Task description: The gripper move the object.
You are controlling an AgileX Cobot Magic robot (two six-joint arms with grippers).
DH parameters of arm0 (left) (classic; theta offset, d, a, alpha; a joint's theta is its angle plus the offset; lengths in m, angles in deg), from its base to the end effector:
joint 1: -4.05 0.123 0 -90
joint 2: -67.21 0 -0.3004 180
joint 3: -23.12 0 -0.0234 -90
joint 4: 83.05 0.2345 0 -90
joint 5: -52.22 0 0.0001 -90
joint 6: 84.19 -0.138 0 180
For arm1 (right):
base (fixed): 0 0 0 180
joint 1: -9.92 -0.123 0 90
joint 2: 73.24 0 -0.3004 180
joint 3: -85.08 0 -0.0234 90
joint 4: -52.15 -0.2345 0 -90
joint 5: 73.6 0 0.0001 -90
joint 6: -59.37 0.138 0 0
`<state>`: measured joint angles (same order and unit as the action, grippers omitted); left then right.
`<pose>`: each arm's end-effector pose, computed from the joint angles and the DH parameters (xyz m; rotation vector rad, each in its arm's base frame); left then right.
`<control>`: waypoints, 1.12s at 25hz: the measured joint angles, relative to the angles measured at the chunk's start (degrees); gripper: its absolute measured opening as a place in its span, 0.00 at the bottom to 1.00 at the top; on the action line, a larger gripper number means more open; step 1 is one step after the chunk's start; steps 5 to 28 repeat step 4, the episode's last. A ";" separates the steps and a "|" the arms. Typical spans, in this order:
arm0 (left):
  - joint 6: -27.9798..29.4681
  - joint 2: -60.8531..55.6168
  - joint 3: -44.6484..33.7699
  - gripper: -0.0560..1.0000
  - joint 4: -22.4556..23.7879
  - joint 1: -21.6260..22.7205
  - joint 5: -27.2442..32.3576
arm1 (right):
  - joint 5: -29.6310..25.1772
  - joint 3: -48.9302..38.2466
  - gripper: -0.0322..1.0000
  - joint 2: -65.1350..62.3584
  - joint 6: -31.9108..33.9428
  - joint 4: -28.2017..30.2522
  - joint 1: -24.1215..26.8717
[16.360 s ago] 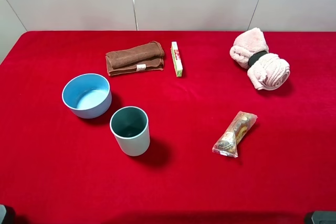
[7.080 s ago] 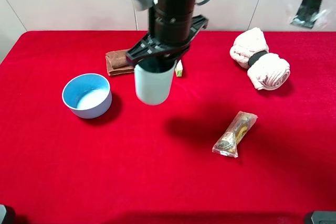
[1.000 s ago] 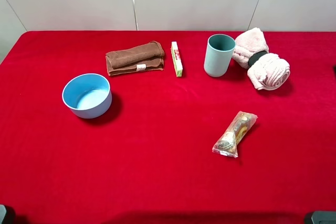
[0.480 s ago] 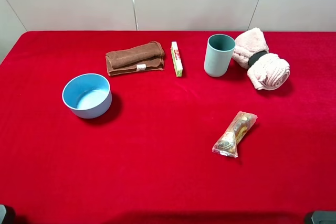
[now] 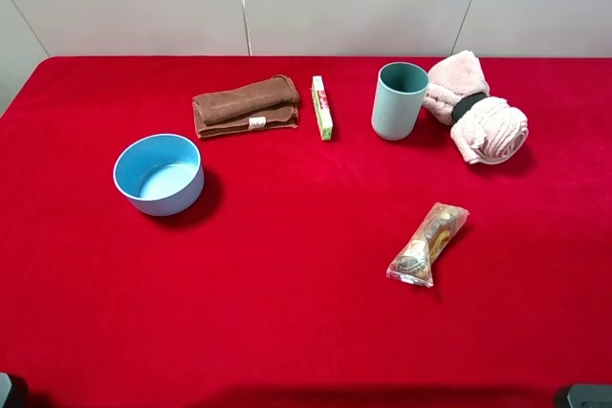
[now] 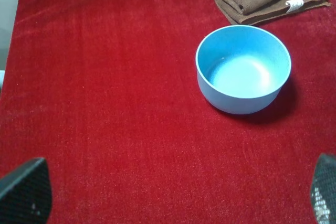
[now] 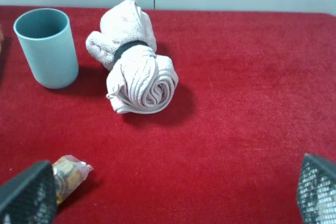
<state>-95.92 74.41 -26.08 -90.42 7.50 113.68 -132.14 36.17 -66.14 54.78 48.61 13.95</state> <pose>0.0067 -0.0152 0.2462 0.1548 2.0444 0.0105 0.0091 0.0066 0.2534 -0.0114 1.9978 -0.0233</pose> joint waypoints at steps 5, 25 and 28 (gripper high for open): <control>0.00 0.00 0.00 0.98 0.00 0.00 0.00 | 0.00 0.00 0.70 -0.11 0.00 0.00 0.00; 0.00 0.00 0.00 0.98 0.00 0.00 0.00 | 0.00 0.00 0.70 -0.11 0.00 0.00 0.00; 0.00 0.00 0.00 0.98 0.00 0.00 0.00 | 0.00 0.00 0.70 -0.11 0.00 0.00 0.00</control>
